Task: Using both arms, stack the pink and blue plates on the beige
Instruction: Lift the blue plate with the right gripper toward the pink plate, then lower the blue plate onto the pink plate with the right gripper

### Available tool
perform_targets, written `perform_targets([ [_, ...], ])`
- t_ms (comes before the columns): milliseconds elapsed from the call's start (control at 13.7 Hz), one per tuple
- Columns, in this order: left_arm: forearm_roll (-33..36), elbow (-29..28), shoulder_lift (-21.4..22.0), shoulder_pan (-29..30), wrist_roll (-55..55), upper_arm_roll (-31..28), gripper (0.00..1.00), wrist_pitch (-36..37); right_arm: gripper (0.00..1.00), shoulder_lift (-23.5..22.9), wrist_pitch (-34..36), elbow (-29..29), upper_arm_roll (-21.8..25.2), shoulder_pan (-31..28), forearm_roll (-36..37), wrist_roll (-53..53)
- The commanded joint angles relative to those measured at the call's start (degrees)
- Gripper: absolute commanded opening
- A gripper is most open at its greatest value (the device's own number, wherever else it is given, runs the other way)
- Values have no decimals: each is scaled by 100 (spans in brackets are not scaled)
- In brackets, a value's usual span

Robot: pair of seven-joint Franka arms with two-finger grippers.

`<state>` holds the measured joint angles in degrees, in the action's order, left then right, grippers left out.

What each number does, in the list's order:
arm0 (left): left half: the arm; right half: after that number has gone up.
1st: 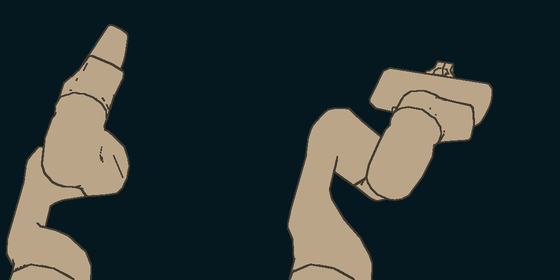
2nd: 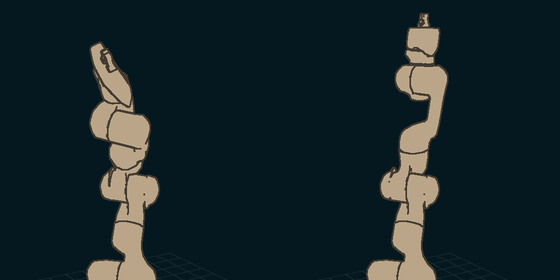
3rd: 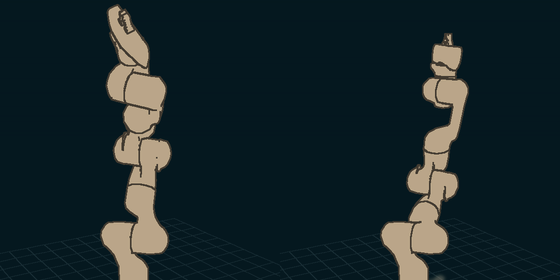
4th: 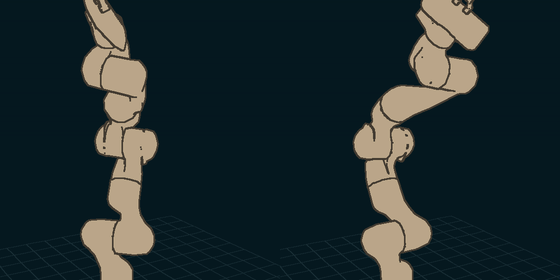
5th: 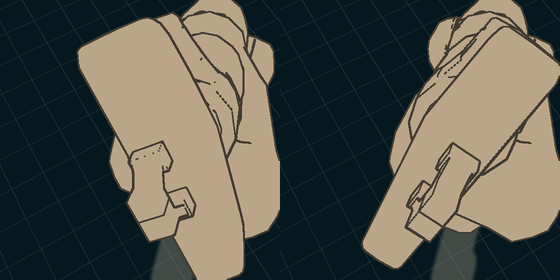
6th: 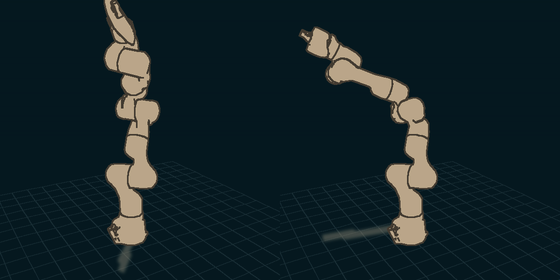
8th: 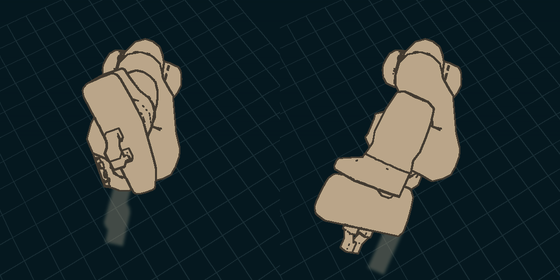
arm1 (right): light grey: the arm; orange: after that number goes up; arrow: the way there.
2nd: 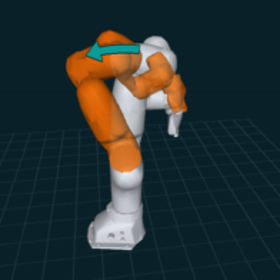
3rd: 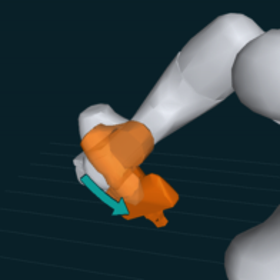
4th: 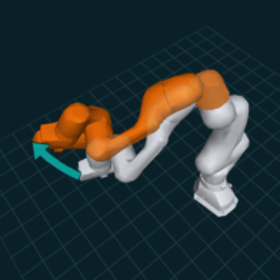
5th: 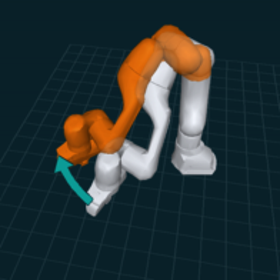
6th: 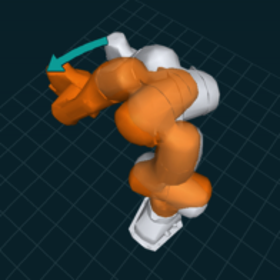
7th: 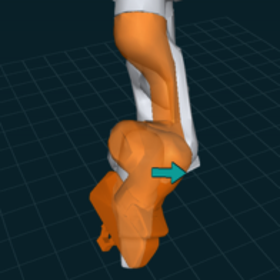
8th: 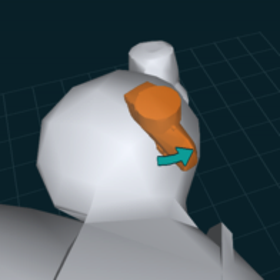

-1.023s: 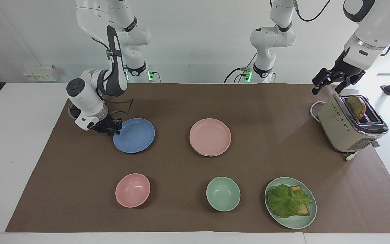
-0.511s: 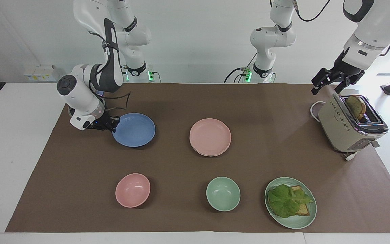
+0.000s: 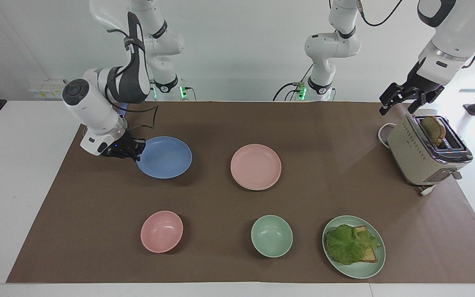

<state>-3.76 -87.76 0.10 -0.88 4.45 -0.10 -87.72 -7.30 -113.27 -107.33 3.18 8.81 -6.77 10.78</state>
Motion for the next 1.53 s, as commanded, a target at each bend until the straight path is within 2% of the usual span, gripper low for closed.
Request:
perform_targets([
  [0,86,-48,43,53,-40,36,100,26,0,-105,42,186,8,558,-114,-907],
  [219,86,-48,43,53,-40,36,100,26,0,-174,-230,195,8,1103,-166,-1638],
  [365,86,-48,43,44,-40,36,100,26,0,-516,-362,535,8,1542,-534,-2226],
  [731,86,-48,43,53,-40,36,100,26,0,-1123,-1152,564,-19,2281,-798,-3274],
  [877,86,-48,43,53,-40,36,100,26,0,-1186,-1425,512,-28,2362,-800,-3397],
  [1461,86,-48,43,53,-40,36,100,26,0,-1195,-1452,134,-28,2142,-826,-2818],
])
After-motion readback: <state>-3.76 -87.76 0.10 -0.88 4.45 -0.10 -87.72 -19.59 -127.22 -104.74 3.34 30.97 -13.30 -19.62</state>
